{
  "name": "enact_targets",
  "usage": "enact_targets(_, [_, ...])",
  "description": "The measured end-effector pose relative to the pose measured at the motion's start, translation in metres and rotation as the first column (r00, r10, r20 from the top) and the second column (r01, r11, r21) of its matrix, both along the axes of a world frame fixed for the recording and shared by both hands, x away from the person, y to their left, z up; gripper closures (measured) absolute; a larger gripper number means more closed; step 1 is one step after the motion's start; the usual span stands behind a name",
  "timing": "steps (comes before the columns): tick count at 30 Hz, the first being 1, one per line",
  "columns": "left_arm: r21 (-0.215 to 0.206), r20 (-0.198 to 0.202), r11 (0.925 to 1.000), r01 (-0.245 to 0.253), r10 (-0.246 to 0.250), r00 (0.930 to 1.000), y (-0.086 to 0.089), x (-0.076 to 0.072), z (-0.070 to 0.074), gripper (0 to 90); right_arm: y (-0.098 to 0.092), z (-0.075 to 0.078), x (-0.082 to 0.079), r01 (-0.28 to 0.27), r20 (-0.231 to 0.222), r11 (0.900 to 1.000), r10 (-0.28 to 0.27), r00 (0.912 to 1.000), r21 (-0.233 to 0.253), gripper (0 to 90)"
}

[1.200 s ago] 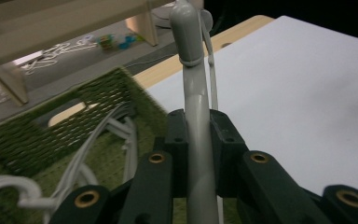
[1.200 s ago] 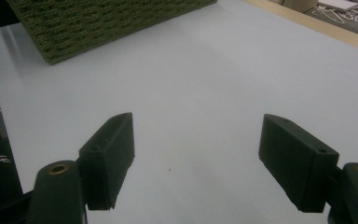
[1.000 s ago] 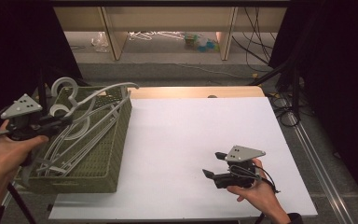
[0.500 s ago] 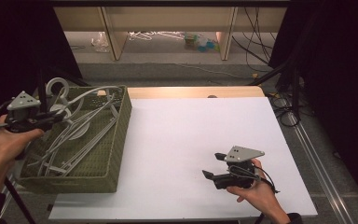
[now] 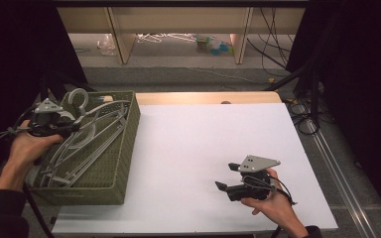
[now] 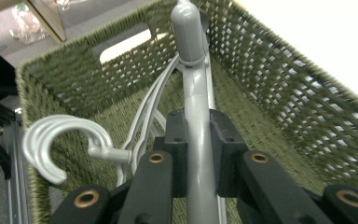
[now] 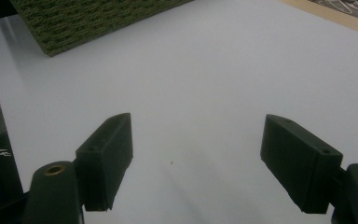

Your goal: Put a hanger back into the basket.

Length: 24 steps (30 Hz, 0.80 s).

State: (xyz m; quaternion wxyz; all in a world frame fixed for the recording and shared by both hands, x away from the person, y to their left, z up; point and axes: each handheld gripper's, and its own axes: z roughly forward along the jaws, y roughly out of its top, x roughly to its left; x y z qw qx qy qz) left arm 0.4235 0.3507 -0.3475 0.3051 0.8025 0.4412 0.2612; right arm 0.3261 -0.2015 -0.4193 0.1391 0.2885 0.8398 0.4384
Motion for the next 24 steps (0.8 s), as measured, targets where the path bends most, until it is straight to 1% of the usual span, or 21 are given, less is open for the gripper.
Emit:
enact_targets(1, [-0.001,-0.01,0.9998,-0.018,0.018,0.9998,0.0,0.001,-0.003,78.6,0.0,0.0,0.0,-0.001,0.001,1.0,0.001,1.0,0.001,26.3])
enact_targets(3, [-0.011,-0.014,0.9995,-0.029,0.028,0.9995,0.006,0.002,-0.007,78.4,-0.001,0.0,0.0,-0.003,0.0,1.0,0.003,1.0,-0.001,26.3])
enact_targets(4, [-0.008,-0.017,0.9994,-0.035,0.035,0.9992,0.009,0.002,-0.01,78.1,-0.001,-0.001,0.001,0.001,-0.006,1.0,-0.001,1.0,0.0,26.3])
enact_targets(5, [0.001,-0.018,0.9993,-0.037,0.037,0.9992,0.01,0.002,-0.012,77.8,-0.001,-0.001,0.001,0.006,0.0,1.0,-0.006,1.0,-0.002,26.3])
enact_targets(7, [0.017,-0.034,0.9991,-0.039,0.04,0.9986,0.013,0.004,-0.018,77.3,-0.001,-0.001,0.002,0.004,-0.006,1.0,-0.004,1.0,-0.004,26.3])
enact_targets(8, [0.012,-0.041,0.999,-0.043,0.044,0.9982,0.014,0.005,-0.021,77.0,-0.001,-0.002,0.001,0.003,-0.006,1.0,-0.003,1.0,-0.005,26.3])
enact_targets(9, [-0.004,-0.048,0.9988,-0.049,0.048,0.9977,0.016,0.006,-0.026,76.8,-0.001,-0.001,0.001,0.003,-0.006,1.0,-0.003,1.0,-0.005,26.3])
enact_targets(10, [-0.008,-0.063,0.9987,-0.05,0.05,0.9968,0.019,0.006,-0.029,76.7,0.0,-0.001,0.001,0.001,-0.008,1.0,-0.001,1.0,-0.004,26.3])
enact_targets(11, [-0.003,-0.061,0.9994,-0.033,0.033,0.9976,0.021,0.006,-0.031,76.7,0.0,-0.001,0.001,0.001,-0.006,1.0,-0.001,1.0,-0.004,26.3])
enact_targets(12, [-0.025,-0.067,0.9977,-0.062,0.06,0.9959,0.02,0.004,-0.036,76.7,0.001,-0.001,0.0,0.003,-0.005,1.0,-0.003,1.0,-0.002,26.3])
enact_targets(13, [-0.009,-0.063,0.9997,-0.021,0.021,0.9978,0.025,0.007,-0.037,76.5,0.001,-0.001,0.0,0.001,-0.005,1.0,-0.001,1.0,-0.002,26.3])
enact_targets(14, [-0.038,-0.064,0.9978,-0.054,0.051,0.9967,0.025,0.005,-0.038,76.3,0.0,-0.002,0.0,-0.001,-0.004,1.0,0.001,1.0,-0.003,26.3])
enact_targets(15, [-0.061,-0.059,0.9956,-0.07,0.067,0.996,0.027,0.006,-0.04,76.1,0.0,-0.002,0.001,0.0,-0.006,1.0,0.0,1.0,-0.003,26.3])
enact_targets(17, [-0.062,-0.058,0.9969,-0.049,0.046,0.9973,0.029,0.009,-0.039,75.8,0.0,-0.002,0.002,0.006,-0.012,1.0,-0.006,0.9999,-0.008,26.3])
enact_targets(18, [-0.092,-0.059,0.9927,-0.079,0.074,0.9956,0.029,0.009,-0.04,75.6,0.0,-0.003,0.002,0.003,-0.011,1.0,-0.003,0.9999,-0.007,26.4])
enact_targets(19, [-0.094,-0.061,0.9918,-0.086,0.081,0.9948,0.031,0.01,-0.04,75.3,0.0,-0.003,0.002,0.002,-0.01,1.0,-0.002,1.0,-0.006,26.4])
enact_targets(20, [-0.084,-0.059,0.9922,-0.092,0.087,0.9945,0.033,0.012,-0.04,74.5,-0.001,-0.003,0.002,0.001,-0.009,1.0,-0.001,1.0,-0.006,26.4])
enact_targets(21, [-0.086,-0.071,0.988,-0.129,0.123,0.9899,0.032,0.012,-0.041,73.3,-0.001,-0.003,0.002,0.001,-0.009,1.0,-0.001,1.0,-0.007,26.4])
enact_targets(22, [-0.072,-0.077,0.9869,-0.145,0.139,0.9873,0.031,0.012,-0.042,71.8,-0.001,-0.003,0.002,0.003,-0.012,1.0,-0.003,0.9999,-0.008,26.4])
enact_targets(23, [-0.039,-0.086,0.9918,-0.121,0.118,0.9893,0.032,0.015,-0.042,70.2,-0.001,-0.003,0.003,0.003,-0.011,1.0,-0.003,0.9999,-0.008,26.3])
enact_targets(24, [-0.03,-0.087,0.9917,-0.125,0.122,0.9888,0.033,0.016,-0.042,69.1,-0.001,-0.003,0.002,0.002,-0.012,1.0,-0.002,0.9999,-0.007,26.3])
